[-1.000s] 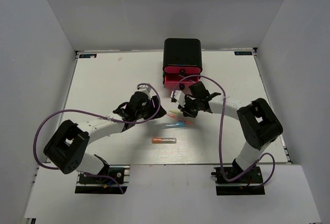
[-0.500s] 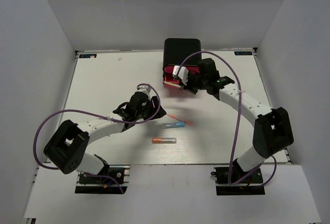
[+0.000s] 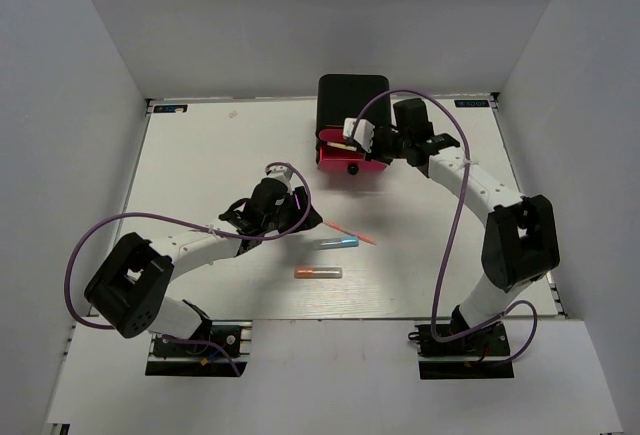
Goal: Sort the stationery into containers
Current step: Place the pen in the drawer, then pick up the pen from the center of the board.
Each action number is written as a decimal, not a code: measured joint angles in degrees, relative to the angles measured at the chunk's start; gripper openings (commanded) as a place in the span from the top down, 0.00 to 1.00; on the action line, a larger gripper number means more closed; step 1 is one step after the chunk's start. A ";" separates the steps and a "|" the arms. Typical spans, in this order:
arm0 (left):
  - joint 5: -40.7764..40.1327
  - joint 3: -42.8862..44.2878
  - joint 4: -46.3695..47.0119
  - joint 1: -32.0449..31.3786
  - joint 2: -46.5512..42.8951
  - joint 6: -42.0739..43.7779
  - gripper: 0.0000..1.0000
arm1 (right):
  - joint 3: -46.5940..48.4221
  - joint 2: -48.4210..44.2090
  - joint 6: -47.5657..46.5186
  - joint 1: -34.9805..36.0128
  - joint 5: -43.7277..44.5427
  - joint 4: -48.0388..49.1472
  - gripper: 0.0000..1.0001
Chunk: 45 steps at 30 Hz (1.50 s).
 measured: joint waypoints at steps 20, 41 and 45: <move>1.84 4.92 -1.84 0.00 2.40 0.04 0.35 | 2.64 5.22 -7.89 -1.99 -1.31 -1.84 0.74; 21.75 25.64 -11.87 -0.52 14.43 55.93 0.49 | -6.73 -9.88 9.73 -7.37 -11.56 0.02 0.83; 22.27 29.73 -16.96 -0.52 20.70 66.51 0.49 | -11.89 -12.28 11.52 -8.07 -12.50 -0.13 0.81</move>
